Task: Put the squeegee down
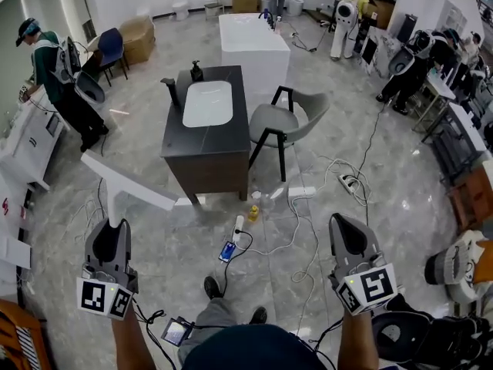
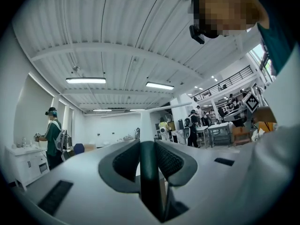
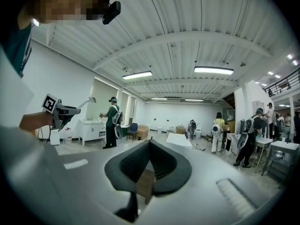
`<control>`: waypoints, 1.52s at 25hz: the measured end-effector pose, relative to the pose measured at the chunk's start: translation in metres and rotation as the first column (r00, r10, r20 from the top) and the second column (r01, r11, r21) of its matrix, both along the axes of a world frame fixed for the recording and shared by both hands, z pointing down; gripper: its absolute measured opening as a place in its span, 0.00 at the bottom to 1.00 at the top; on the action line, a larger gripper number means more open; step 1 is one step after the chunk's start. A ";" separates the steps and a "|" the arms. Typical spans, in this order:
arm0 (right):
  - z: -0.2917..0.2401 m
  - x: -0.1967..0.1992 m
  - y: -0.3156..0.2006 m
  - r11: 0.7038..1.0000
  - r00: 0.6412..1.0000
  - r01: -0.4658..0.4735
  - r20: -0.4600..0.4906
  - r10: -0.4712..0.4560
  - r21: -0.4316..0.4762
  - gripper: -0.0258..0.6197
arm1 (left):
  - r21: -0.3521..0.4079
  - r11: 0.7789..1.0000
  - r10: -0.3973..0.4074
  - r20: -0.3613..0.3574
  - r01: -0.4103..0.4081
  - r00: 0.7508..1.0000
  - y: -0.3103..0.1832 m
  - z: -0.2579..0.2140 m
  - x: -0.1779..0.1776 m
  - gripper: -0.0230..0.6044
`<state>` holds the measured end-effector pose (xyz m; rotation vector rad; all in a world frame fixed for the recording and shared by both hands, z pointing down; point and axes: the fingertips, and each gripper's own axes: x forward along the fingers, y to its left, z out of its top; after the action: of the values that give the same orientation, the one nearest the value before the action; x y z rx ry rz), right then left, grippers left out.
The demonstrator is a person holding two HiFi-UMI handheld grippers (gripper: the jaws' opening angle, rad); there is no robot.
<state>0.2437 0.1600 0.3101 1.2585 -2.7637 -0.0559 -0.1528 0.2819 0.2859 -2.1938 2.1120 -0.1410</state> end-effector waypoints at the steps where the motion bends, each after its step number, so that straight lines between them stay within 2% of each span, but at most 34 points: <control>1: 0.000 -0.004 -0.005 1.000 1.000 -0.016 -0.003 0.016 -0.001 0.06 | 0.001 1.000 0.016 -0.001 -0.016 1.000 -0.011 0.001 -0.006 0.19; 13: -0.020 -0.113 -0.074 0.991 0.992 -0.126 -0.017 0.127 0.035 0.06 | 0.032 0.987 0.157 -0.015 -0.156 0.987 -0.133 -0.005 -0.111 0.19; 21: -0.023 -0.160 -0.099 0.984 0.984 -0.171 -0.052 0.173 0.040 0.06 | 0.051 0.975 0.216 -0.026 -0.214 0.976 -0.181 -0.002 -0.156 0.18; 26: -0.017 -0.172 -0.127 0.985 0.984 -0.166 -0.060 0.168 0.038 0.06 | 0.048 0.978 0.204 -0.038 -0.202 0.978 -0.202 0.008 -0.171 0.19; 30: -0.006 -0.176 -0.162 0.992 0.991 -0.124 -0.053 0.125 0.018 0.06 | 0.027 0.985 0.169 -0.033 -0.168 0.985 -0.220 0.015 -0.171 0.19; 38: 0.000 -0.168 -0.264 1.000 1.000 0.003 -0.007 -0.003 0.005 0.06 | -0.011 0.998 0.054 -0.005 -0.054 0.999 -0.267 0.012 -0.145 0.19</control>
<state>0.0758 -0.1044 0.3105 1.2523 -2.7616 -0.0683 -0.2977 0.0151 0.2983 -2.2571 2.0564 -0.1444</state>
